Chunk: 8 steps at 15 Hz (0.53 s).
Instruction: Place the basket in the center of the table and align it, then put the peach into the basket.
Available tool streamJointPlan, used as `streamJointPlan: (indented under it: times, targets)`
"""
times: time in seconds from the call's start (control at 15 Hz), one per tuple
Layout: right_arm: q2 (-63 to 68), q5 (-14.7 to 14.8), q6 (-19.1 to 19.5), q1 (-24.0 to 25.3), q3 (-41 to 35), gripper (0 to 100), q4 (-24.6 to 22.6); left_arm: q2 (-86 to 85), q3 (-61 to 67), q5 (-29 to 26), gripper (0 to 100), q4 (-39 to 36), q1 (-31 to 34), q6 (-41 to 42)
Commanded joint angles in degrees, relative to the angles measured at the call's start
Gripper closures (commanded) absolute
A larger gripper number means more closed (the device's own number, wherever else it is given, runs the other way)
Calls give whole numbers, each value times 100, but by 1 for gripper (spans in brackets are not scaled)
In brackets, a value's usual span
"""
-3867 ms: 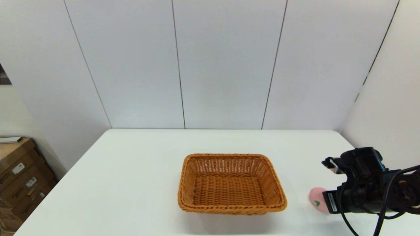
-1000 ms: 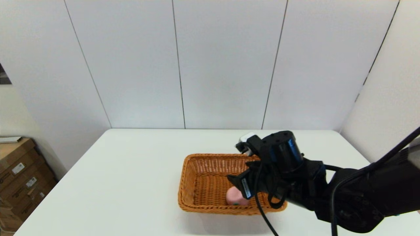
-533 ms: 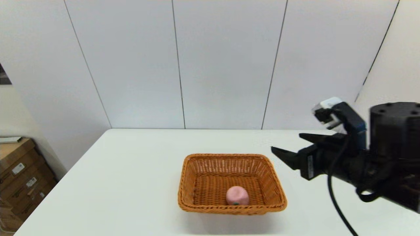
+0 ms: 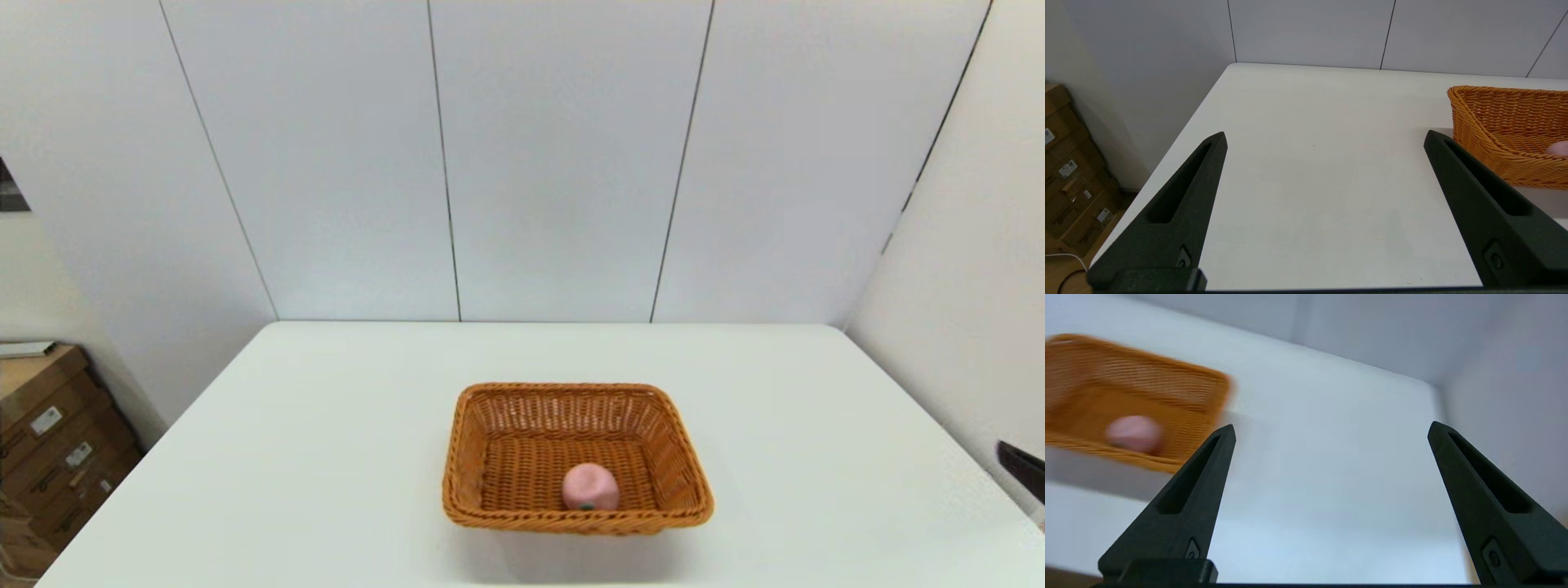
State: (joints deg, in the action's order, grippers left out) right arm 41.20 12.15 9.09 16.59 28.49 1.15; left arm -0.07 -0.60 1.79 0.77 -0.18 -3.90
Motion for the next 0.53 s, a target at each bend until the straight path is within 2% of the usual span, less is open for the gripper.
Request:
streamJointPlan:
  times: [0.07, 0.33, 0.4, 0.53]
  targets:
    - [-2591, -73, 84, -1545, -485, 0, 729, 7, -2, 5, 0, -6, 1, -14]
    - [-3584, -521, -189, -1606, -1302, 0, 659, 7, 7, 5, 0, -6, 1, -23]
    - [-3804, -591, -364, -1624, -1522, 0, 668, 7, 7, 5, 0, -6, 1, -14]
    - [-4085, -600, -426, -1633, -1768, 0, 712, 7, -2, -3, 0, 2, 1, -5]
